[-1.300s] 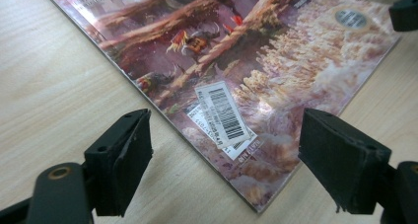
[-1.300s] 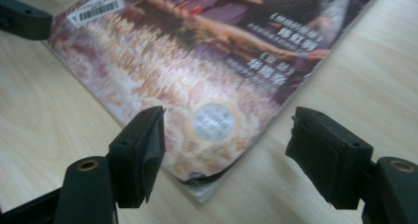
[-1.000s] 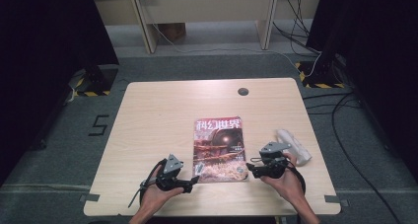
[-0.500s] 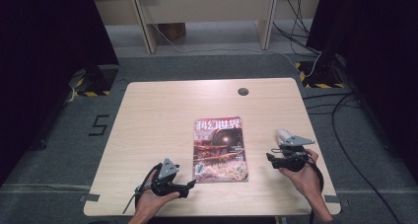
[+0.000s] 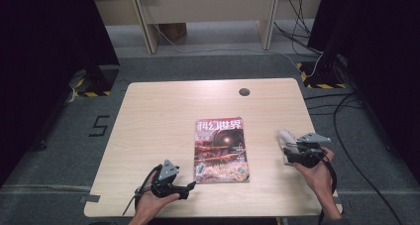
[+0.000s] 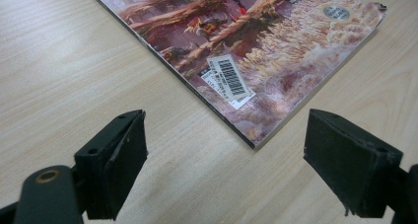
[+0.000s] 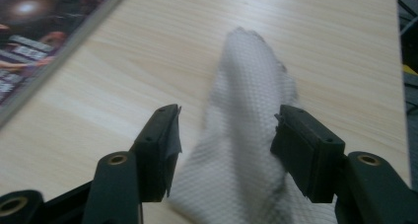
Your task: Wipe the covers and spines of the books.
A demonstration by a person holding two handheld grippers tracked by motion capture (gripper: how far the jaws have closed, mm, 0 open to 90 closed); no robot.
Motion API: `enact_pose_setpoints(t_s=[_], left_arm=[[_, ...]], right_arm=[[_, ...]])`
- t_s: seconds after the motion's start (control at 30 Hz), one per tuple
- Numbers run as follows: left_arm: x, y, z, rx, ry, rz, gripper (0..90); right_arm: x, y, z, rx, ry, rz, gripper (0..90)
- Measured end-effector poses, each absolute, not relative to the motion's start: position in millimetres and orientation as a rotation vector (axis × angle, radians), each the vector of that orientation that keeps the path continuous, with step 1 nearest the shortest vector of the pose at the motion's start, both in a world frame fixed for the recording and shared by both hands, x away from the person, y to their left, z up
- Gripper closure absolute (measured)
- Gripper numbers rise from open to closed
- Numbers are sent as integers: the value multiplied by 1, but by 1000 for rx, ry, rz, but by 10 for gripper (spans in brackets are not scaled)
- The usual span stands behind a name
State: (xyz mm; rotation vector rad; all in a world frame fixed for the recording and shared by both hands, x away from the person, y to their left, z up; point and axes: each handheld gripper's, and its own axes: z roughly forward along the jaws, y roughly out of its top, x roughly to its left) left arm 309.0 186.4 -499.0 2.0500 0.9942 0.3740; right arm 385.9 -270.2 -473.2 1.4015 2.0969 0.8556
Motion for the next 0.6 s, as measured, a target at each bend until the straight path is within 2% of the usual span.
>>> enact_pose_setpoints(t_s=[0.17, 0.2, 0.33, 0.6], left_arm=[[310, 187, -499, 2055, 992, 375, 158], [309, 187, -499, 2060, 991, 375, 158], [310, 187, -500, 2055, 992, 374, 158], [310, 187, -499, 2056, 995, 373, 158]], right_arm=[[395, -284, -488, 1473, 2122, 794, 475], [398, -287, -492, 1490, 2148, 806, 554], [404, -286, -495, 1469, 2184, 813, 668], [417, -272, -494, 1426, 2215, 832, 725]])
